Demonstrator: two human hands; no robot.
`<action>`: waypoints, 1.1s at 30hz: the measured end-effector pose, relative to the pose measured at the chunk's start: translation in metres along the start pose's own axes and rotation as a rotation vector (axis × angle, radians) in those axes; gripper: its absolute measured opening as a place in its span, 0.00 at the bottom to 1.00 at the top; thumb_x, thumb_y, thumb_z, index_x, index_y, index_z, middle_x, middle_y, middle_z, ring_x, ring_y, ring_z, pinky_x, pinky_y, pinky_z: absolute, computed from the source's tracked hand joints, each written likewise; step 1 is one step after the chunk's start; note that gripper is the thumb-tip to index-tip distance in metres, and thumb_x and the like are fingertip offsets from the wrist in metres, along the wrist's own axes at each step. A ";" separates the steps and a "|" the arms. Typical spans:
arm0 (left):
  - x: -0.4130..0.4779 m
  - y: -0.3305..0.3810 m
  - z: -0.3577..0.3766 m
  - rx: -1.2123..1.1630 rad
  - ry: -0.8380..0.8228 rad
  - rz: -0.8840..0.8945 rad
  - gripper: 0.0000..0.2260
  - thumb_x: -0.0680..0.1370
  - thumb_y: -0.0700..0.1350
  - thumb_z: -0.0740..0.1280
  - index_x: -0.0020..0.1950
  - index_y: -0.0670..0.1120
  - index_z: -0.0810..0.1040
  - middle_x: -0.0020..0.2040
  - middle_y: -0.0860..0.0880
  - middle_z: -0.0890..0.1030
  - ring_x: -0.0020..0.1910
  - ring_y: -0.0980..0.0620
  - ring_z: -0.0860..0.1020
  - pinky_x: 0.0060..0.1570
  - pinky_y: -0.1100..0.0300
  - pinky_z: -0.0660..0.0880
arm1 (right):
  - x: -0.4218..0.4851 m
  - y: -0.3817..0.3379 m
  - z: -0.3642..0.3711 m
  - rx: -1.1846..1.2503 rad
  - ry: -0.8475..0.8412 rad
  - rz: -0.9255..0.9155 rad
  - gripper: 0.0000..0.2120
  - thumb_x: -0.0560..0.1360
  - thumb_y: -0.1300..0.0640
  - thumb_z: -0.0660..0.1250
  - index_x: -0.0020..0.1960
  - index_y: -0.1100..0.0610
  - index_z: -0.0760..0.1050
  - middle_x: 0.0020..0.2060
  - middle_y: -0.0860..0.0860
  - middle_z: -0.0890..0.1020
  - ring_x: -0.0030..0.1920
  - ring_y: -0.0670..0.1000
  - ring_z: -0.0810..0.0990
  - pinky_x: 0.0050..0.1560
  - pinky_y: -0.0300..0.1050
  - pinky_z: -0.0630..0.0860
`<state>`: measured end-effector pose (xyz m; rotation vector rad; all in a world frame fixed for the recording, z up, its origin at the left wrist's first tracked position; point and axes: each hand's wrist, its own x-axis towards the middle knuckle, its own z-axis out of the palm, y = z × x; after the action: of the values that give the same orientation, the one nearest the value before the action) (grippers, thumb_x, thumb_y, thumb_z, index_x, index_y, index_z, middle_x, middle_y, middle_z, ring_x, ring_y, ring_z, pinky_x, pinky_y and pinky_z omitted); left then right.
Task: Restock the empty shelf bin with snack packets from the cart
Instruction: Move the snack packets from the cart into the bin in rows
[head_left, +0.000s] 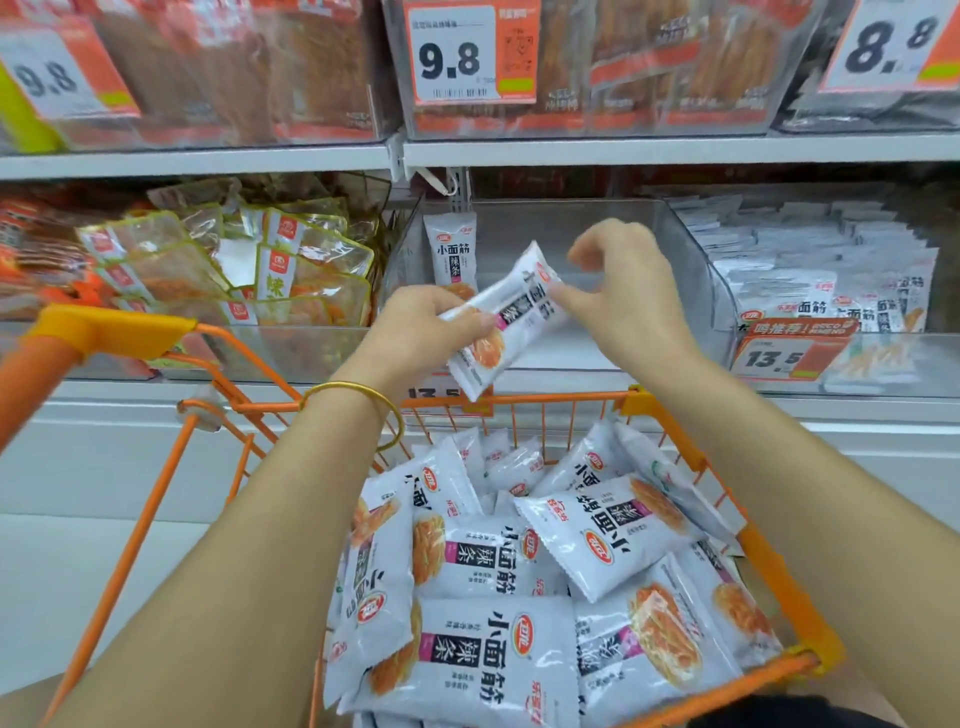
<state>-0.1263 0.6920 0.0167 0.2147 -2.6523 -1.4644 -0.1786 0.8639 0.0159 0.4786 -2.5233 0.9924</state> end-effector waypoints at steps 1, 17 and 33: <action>0.005 -0.004 -0.001 -0.082 0.050 -0.026 0.09 0.75 0.46 0.69 0.44 0.39 0.82 0.43 0.40 0.82 0.39 0.48 0.77 0.40 0.56 0.76 | 0.004 0.002 0.006 0.073 -0.010 0.099 0.17 0.73 0.53 0.70 0.57 0.59 0.71 0.52 0.52 0.73 0.45 0.50 0.72 0.39 0.41 0.68; 0.069 -0.053 0.025 0.868 0.035 0.191 0.16 0.80 0.51 0.56 0.59 0.42 0.74 0.59 0.43 0.74 0.60 0.42 0.71 0.54 0.49 0.71 | 0.108 0.017 0.155 0.485 -0.416 0.679 0.08 0.70 0.63 0.74 0.39 0.58 0.74 0.46 0.59 0.83 0.42 0.58 0.83 0.50 0.57 0.80; 0.072 -0.053 0.025 0.932 -0.107 0.029 0.19 0.82 0.50 0.51 0.63 0.39 0.71 0.61 0.41 0.70 0.63 0.43 0.66 0.59 0.52 0.65 | 0.144 0.017 0.201 0.156 -0.212 0.406 0.16 0.71 0.61 0.72 0.56 0.61 0.71 0.59 0.58 0.78 0.60 0.57 0.77 0.51 0.45 0.72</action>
<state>-0.1973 0.6727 -0.0395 0.1573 -3.1814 -0.1300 -0.3566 0.7105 -0.0622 0.1152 -2.8132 1.3552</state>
